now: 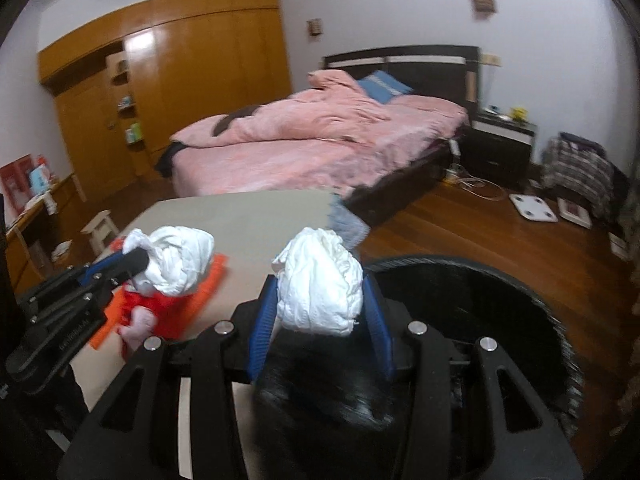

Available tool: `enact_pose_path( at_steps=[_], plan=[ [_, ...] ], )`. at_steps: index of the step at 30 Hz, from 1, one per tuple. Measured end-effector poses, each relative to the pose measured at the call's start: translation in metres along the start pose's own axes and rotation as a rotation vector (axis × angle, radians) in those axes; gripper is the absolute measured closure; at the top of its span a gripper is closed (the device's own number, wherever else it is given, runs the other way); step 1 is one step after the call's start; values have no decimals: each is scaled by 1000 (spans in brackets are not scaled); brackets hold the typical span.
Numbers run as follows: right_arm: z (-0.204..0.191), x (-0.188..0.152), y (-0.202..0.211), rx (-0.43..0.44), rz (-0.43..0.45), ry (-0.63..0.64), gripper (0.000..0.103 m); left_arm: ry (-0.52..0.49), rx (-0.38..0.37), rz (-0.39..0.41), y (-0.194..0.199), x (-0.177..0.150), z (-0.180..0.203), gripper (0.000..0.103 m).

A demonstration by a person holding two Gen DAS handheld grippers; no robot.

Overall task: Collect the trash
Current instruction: 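Grasp white cloths with both grippers and drop them into the trash bin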

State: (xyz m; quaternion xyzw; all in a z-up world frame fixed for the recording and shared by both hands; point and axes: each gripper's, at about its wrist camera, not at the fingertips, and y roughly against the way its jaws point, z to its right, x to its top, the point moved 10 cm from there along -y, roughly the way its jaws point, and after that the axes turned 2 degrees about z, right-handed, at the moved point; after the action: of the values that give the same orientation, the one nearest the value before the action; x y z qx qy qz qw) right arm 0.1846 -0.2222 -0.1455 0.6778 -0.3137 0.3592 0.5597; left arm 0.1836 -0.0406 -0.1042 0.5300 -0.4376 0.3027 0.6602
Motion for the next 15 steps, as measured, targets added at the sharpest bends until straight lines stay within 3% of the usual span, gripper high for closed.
enact_pose_path(
  at_steps=[10,13,15],
  plan=[
    [90,-32,25,-171,-6,-91,58,-60,-179,-47,-28,-5,95,90],
    [107,-37,29,-213,-3,-110,41,-74,-225,-58,-31,-9,112,85],
    [114,-37,34,-239,12,-115,30,-84,-225,-54,-30,-10,112,70]
  ],
)
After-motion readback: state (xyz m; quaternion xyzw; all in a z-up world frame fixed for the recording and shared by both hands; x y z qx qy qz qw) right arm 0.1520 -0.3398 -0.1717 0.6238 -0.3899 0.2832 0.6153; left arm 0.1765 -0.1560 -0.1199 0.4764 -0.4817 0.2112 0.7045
